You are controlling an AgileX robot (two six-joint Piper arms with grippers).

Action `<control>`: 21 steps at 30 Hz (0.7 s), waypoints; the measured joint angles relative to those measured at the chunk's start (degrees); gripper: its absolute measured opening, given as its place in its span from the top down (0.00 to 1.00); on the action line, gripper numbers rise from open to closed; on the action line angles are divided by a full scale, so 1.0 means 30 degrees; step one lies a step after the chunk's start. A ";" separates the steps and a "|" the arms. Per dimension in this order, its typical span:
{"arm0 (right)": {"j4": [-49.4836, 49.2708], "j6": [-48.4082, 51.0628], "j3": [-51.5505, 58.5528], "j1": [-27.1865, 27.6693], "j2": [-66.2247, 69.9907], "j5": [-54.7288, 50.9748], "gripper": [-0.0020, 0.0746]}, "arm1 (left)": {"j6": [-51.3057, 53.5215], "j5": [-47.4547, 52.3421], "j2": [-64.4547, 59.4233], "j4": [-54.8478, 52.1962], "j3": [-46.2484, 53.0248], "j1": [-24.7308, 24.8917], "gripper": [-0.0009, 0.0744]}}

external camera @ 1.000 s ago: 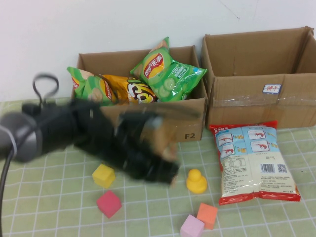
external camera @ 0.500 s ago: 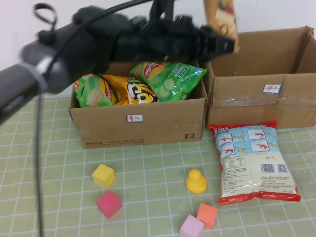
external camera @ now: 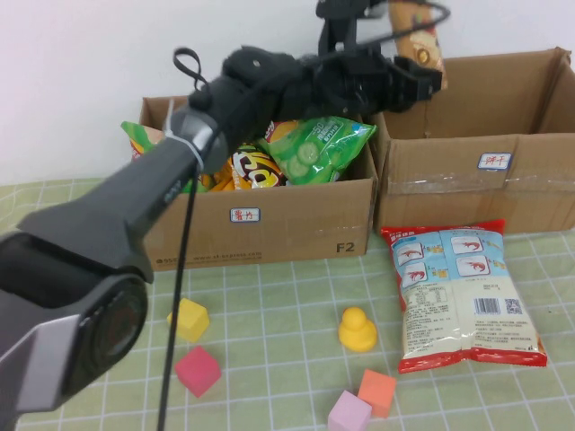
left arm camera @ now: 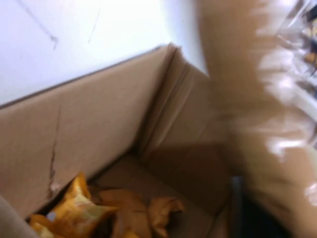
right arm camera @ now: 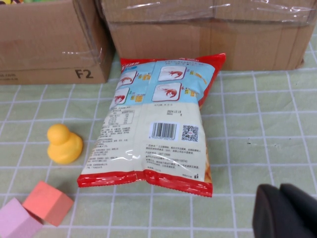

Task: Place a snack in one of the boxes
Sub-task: Place the biscuit in the biscuit box

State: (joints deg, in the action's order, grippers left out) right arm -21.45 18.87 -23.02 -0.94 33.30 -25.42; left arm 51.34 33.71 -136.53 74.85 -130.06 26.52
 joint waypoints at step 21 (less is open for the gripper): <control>-0.0043 0.0227 0.0000 0.0000 0.0000 -0.0201 0.98 | -0.4954 0.7139 0.2050 -0.8424 -0.0296 -0.0997 0.96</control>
State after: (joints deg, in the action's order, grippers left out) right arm -21.58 19.56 -23.02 -0.94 33.30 -26.02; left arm 36.48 55.12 -130.38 49.57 -130.95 23.53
